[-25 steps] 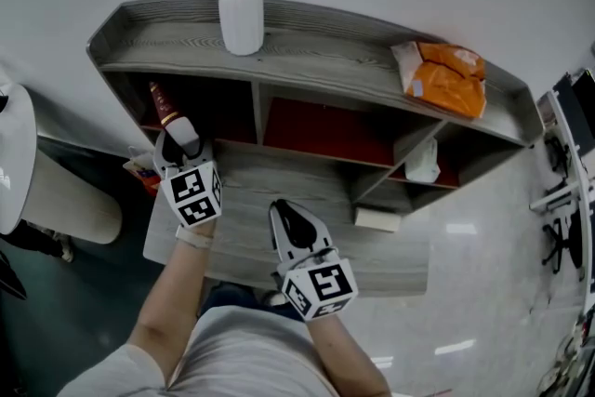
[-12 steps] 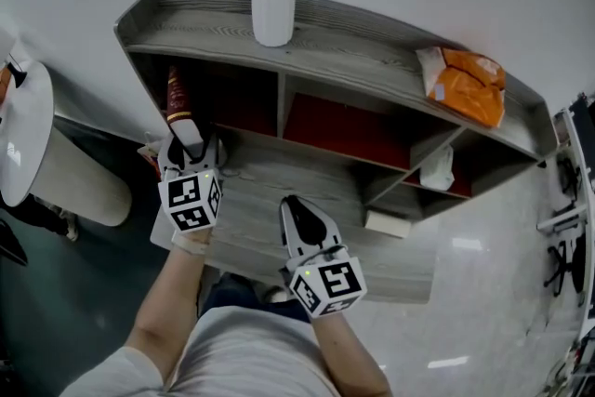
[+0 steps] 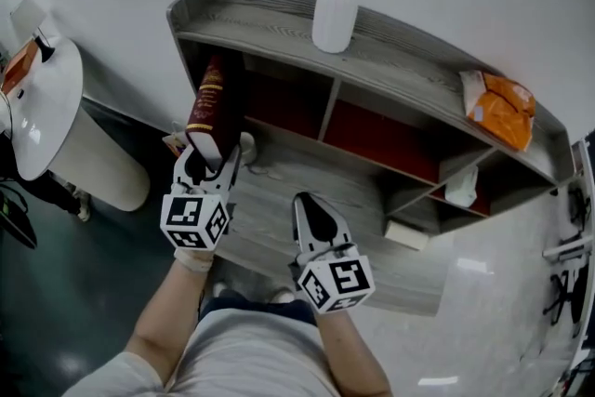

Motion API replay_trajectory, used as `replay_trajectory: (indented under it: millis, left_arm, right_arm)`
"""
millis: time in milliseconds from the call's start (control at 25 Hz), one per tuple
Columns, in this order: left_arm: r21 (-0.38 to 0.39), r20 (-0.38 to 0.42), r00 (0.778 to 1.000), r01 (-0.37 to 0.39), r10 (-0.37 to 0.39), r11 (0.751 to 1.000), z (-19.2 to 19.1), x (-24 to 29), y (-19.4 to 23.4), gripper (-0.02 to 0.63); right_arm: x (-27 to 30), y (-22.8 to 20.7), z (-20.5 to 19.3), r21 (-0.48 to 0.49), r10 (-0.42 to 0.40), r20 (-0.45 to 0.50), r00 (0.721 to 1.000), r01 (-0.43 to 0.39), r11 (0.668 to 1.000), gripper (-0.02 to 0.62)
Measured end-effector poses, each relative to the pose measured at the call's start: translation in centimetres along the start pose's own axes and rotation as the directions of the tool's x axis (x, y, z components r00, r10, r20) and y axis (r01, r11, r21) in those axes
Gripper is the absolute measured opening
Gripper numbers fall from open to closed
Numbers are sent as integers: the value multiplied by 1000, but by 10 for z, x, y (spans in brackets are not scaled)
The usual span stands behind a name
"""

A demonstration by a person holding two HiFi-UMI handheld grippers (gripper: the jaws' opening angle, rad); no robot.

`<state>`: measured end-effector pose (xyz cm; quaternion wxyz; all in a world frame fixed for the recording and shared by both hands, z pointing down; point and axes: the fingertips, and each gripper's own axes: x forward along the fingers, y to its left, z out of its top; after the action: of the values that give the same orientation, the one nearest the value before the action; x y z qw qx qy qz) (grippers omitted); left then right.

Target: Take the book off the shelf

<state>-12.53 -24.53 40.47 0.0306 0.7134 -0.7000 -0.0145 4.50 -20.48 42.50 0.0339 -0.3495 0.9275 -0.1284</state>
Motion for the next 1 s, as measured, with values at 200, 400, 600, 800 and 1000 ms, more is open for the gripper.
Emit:
replay_trajectory:
  millis: [200,400,600,800,1000]
  left_arm:
    - [-38,16,998,57,-56,998,16,-28,15,250]
    - [-66,9,996,93,-92,994,24,-60,38,250]
    - [-61,-19,996,83,-84,995,21,-99,67,249]
    - [-13,-54,997,47,-48,999,17,-138,97,249]
    - [-24,-70,998,5,-7,1000,11,-168,124,249]
  right_arm:
    - [16,23,2,4,6,7,1000,-6,1000,21]
    - [34,46,2,10,8,20,1000,-8,1000,21]
    - [58,75,-3,19,33,25,999,-34,999,21]
    - [77,106,-10,7,78,1,997,-78,997,21]
    - [90,136,-21,-19,131,-32,991,-132,991,21]
